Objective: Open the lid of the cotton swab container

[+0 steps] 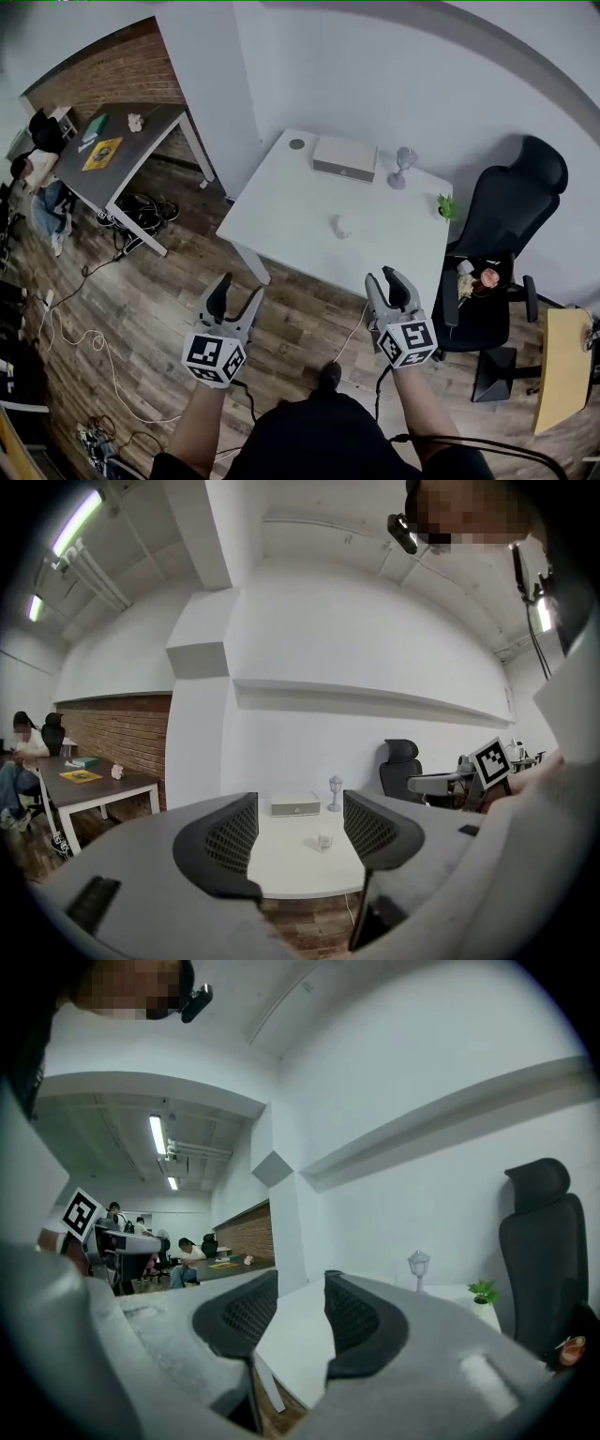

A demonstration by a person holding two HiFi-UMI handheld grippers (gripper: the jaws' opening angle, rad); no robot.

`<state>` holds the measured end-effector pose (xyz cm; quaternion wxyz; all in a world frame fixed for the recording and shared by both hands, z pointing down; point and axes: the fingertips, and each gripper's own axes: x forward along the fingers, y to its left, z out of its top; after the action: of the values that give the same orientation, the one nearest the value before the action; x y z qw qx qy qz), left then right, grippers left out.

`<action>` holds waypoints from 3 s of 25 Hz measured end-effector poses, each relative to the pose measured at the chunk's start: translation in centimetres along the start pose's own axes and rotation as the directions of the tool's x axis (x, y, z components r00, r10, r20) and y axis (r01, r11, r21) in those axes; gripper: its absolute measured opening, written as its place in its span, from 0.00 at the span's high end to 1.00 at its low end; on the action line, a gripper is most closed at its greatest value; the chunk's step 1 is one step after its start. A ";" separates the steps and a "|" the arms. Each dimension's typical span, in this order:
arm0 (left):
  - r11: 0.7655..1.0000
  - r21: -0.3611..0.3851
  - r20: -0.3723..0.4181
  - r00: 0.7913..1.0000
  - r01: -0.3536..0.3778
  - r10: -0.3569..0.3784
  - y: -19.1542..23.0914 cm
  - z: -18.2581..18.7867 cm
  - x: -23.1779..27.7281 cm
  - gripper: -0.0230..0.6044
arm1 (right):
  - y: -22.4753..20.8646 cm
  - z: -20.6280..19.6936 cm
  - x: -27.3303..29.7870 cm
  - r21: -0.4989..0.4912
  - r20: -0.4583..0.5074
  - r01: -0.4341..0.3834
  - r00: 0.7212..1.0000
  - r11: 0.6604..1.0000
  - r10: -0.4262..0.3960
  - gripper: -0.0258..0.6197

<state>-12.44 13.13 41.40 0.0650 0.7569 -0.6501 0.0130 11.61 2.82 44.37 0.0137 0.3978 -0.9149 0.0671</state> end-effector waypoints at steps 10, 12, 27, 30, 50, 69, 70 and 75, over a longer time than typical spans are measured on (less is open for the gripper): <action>1.000 0.019 -0.004 1.000 -0.003 0.003 -2.0 1.2 6.1 0.52 | -4.4 -0.1 3.8 -0.077 -0.039 -0.053 0.998 0.996 0.050 0.72; 1.000 0.015 -0.010 1.000 -0.006 0.006 -1.6 1.0 6.9 0.52 | -4.7 -0.4 4.4 -0.074 -0.047 -0.055 0.998 0.996 0.051 0.72; 0.986 -0.037 -0.043 0.986 0.162 -0.164 4.8 -0.3 17.7 0.52 | -7.6 -1.3 11.1 -0.082 -0.096 0.106 0.989 0.991 -0.114 0.71; 0.975 -0.043 -0.050 0.974 0.220 -0.222 7.0 -0.3 20.4 0.52 | -8.3 -0.8 13.3 -0.109 -0.096 0.156 0.981 0.982 -0.167 0.71; 0.930 -0.084 -0.154 0.917 0.358 -0.367 10.9 -4.6 29.5 0.52 | -9.6 -11.7 20.5 -0.217 -0.419 -0.116 0.908 0.969 0.015 0.61; 0.967 -0.079 -0.278 0.926 0.242 -0.254 7.4 -8.8 32.0 0.52 | -10.6 -22.4 23.6 -0.229 -0.623 -0.570 0.709 0.789 0.331 0.46; 0.968 -0.082 -0.279 0.927 0.237 -0.250 7.3 -9.0 32.1 0.52 | -10.6 -22.8 23.9 -0.230 -0.635 -0.590 0.694 0.774 0.340 0.46; 0.972 -0.096 -0.285 0.930 0.214 -0.233 7.2 -9.7 31.7 0.52 | -10.7 -24.2 24.9 -0.211 -0.672 -0.648 0.640 0.732 0.373 0.46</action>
<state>-14.05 -17.96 54.92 0.1863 0.8132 -0.5426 0.0974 1.73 -19.27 71.54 0.3636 0.0593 -0.9295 -0.0179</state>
